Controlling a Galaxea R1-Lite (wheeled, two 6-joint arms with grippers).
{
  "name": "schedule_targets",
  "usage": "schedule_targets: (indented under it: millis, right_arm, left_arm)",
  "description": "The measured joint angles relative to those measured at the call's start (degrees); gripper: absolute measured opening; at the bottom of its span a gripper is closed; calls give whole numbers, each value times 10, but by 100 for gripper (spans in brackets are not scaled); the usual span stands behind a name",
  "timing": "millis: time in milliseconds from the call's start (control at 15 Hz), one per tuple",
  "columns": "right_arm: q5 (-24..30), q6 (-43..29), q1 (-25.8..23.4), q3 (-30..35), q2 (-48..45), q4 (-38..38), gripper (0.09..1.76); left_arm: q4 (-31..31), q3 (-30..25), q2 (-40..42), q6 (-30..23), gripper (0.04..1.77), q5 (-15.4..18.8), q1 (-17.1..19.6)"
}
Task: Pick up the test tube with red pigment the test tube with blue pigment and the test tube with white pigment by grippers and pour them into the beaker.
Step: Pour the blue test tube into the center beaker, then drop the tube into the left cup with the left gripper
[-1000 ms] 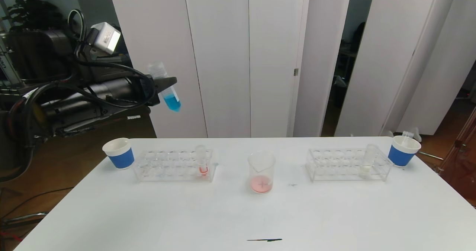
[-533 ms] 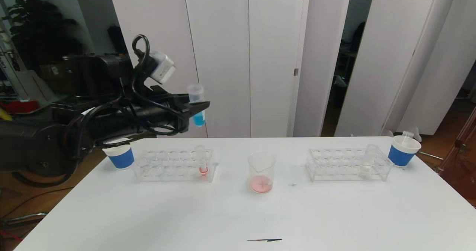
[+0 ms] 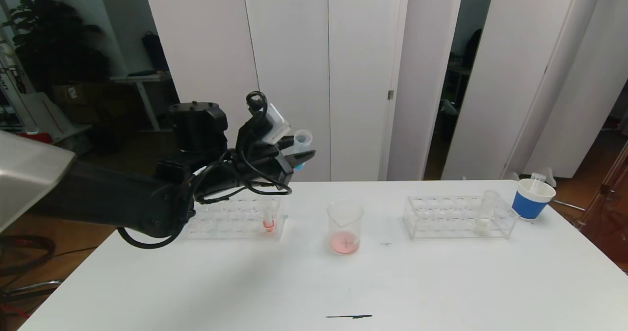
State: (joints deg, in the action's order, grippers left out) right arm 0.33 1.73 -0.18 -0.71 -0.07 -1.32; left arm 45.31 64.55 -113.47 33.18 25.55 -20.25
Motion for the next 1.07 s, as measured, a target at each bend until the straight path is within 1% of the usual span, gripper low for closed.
schedule_targets:
  millis: [200,467,533,800,867,1067]
  right_arm:
    - [0,0,0,0,0,0,175]
    - [0,0,0,0,0,0,175]
    - [0,0,0,0,0,0,175]
    - [0,0,0,0,0,0,175]
    - [0,0,0,0,0,0,175]
    - [0,0,0,0,0,0,175]
  left_arm:
    - [60,20,-48,84,57,7,-1]
    - [127,21,-100,191,57,13,-10]
    - [140,22,-111,211,57,15,-12]
    - [192,15,-145,276,57,16,-15]
    - [207,11,-149,281,57,16,-16]
    - [241,4,-162,299,57,35,-19]
